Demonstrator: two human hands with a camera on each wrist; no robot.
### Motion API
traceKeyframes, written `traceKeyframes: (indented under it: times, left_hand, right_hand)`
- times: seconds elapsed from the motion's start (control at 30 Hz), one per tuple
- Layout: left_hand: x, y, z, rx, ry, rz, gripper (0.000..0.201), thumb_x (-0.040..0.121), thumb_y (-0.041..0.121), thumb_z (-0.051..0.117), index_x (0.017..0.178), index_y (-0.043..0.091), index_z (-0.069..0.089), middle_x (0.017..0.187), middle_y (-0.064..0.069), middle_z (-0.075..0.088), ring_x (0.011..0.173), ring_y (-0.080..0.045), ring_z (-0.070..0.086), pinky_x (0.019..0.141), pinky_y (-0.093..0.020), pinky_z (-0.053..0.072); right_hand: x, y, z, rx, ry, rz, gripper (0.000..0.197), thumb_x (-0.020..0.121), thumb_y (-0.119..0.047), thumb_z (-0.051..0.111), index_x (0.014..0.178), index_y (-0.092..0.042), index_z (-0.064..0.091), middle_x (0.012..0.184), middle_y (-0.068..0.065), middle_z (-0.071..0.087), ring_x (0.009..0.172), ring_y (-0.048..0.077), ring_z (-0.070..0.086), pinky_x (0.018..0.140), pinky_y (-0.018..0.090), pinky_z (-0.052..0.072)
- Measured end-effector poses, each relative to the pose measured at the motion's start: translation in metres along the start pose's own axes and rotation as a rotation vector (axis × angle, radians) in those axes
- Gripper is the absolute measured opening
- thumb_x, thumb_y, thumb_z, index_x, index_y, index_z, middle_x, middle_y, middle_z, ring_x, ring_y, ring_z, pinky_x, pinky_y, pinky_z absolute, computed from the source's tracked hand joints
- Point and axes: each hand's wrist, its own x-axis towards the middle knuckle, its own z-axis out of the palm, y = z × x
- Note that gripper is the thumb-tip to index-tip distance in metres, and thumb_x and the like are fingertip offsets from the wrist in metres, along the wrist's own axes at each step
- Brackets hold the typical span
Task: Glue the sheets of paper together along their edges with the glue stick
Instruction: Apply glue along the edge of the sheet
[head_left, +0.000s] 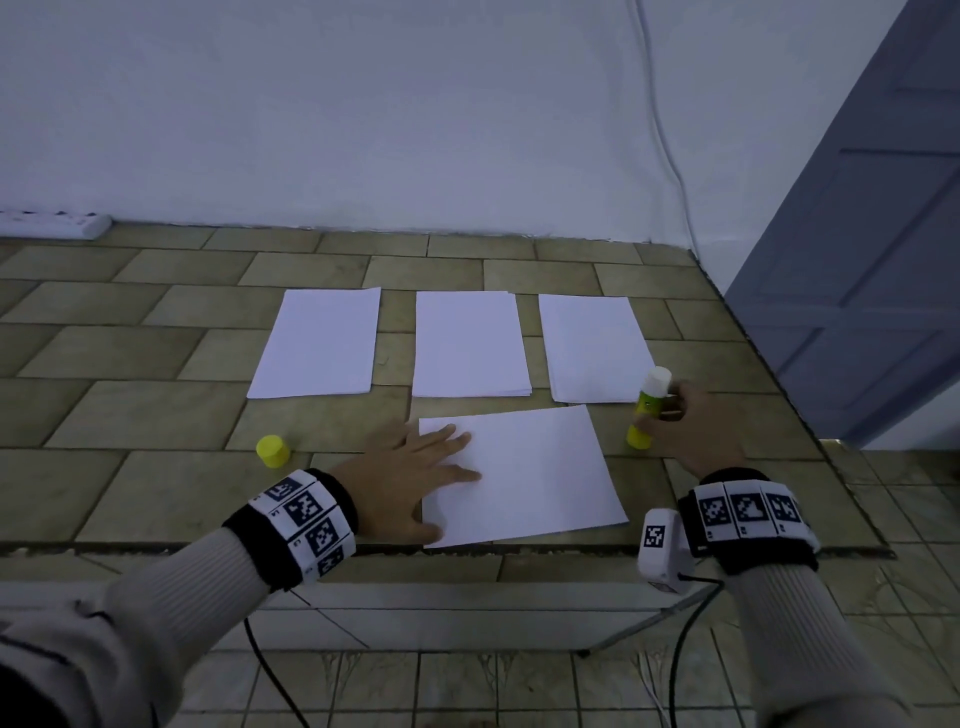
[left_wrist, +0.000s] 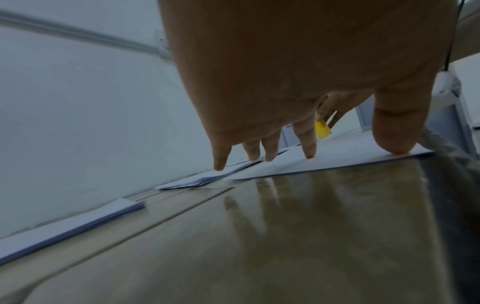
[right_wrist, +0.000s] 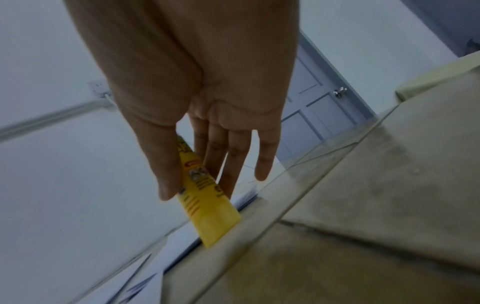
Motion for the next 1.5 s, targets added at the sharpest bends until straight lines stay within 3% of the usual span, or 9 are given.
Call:
traceKeyframes:
  times: [0.13,0.23,0.3,0.4,0.57,0.73,0.87,1.03,1.5]
  left_hand:
    - [-0.006,0.002,0.001,-0.115,0.008,-0.031,0.076,0.087,0.058,0.049,0.153,0.039,0.015,0.158,0.009,-0.018,0.143,-0.005,-0.023,0.118,-0.04,-0.014]
    - [-0.009,0.006,0.001,-0.218,0.109,-0.211,0.102,0.071,0.091,0.012,0.154,0.031,0.016,0.163,0.005,-0.005,0.145,-0.004,-0.013,0.122,-0.041,-0.004]
    - [-0.008,0.011,0.003,-0.233,0.162,-0.349,0.128,0.053,0.096,-0.012,0.154,0.023,0.018,0.164,0.001,0.003,0.149,-0.013,-0.004,0.12,-0.044,0.0]
    - [-0.004,0.017,0.01,-0.183,0.176,-0.449,0.137,0.046,0.095,-0.023,0.154,0.018,0.014,0.164,-0.002,0.003,0.15,-0.019,-0.003,0.12,-0.049,0.003]
    - [0.003,0.015,0.03,-0.113,0.165,-0.49,0.13,0.052,0.092,-0.023,0.155,0.02,0.009,0.164,-0.003,-0.003,0.15,-0.021,-0.009,0.119,-0.056,0.003]
    - [0.002,0.011,0.046,-0.126,0.244,-0.472,0.114,0.065,0.089,-0.015,0.156,0.024,0.005,0.164,-0.002,-0.006,0.15,-0.022,-0.01,0.118,-0.056,-0.002]
    - [0.001,0.013,0.051,-0.124,0.295,-0.468,0.11,0.071,0.087,-0.013,0.156,0.02,0.006,0.164,-0.003,-0.005,0.15,-0.024,-0.007,0.118,-0.056,-0.003]
    - [0.001,0.013,0.049,-0.11,0.275,-0.479,0.114,0.068,0.087,-0.016,0.156,0.017,0.001,0.163,-0.003,-0.011,0.15,-0.021,-0.011,0.118,-0.053,-0.006]
    - [0.001,0.012,0.051,-0.112,0.286,-0.462,0.116,0.066,0.087,-0.019,0.156,0.016,0.001,0.162,-0.002,-0.012,0.15,-0.021,-0.012,0.117,-0.054,-0.007]
  right_hand:
    - [-0.006,-0.015,0.006,0.086,-0.075,-0.051,0.043,0.08,-0.013,0.075,0.117,-0.004,0.055,0.106,0.011,0.065,0.088,0.02,0.062,0.077,0.031,0.05]
    - [-0.014,-0.031,0.011,0.104,-0.107,-0.144,0.03,0.082,-0.022,0.074,0.106,-0.011,0.06,0.093,0.004,0.066,0.082,0.018,0.063,0.072,0.03,0.053]
    - [-0.018,-0.042,0.017,0.091,-0.152,-0.185,0.022,0.083,-0.026,0.071,0.101,-0.017,0.061,0.086,-0.002,0.065,0.076,0.013,0.061,0.067,0.025,0.051]
    - [-0.019,-0.059,0.03,0.076,-0.21,-0.247,0.018,0.082,-0.028,0.072,0.096,-0.02,0.064,0.081,-0.003,0.064,0.074,0.014,0.061,0.063,0.022,0.046]
    - [-0.019,-0.083,0.058,0.078,-0.203,-0.26,0.035,0.073,-0.028,0.081,0.1,-0.019,0.059,0.089,0.0,0.061,0.075,0.007,0.056,0.058,0.007,0.041]
    - [-0.024,-0.103,0.078,0.214,-0.231,-0.257,0.031,0.07,-0.021,0.082,0.092,-0.012,0.062,0.084,-0.004,0.062,0.074,0.006,0.059,0.062,0.017,0.047]
    - [-0.026,-0.114,0.098,0.204,-0.285,-0.325,0.026,0.072,-0.015,0.08,0.088,-0.003,0.064,0.09,0.008,0.068,0.082,0.021,0.068,0.077,0.036,0.056]
    - [-0.028,-0.125,0.127,-0.057,-0.326,-0.486,0.022,0.078,-0.012,0.073,0.092,-0.003,0.059,0.099,0.014,0.057,0.091,0.027,0.058,0.081,0.035,0.047]
    - [-0.021,-0.141,0.152,-0.307,-0.34,-0.524,0.027,0.086,-0.018,0.065,0.103,-0.001,0.054,0.108,0.018,0.057,0.1,0.033,0.054,0.075,0.032,0.038]
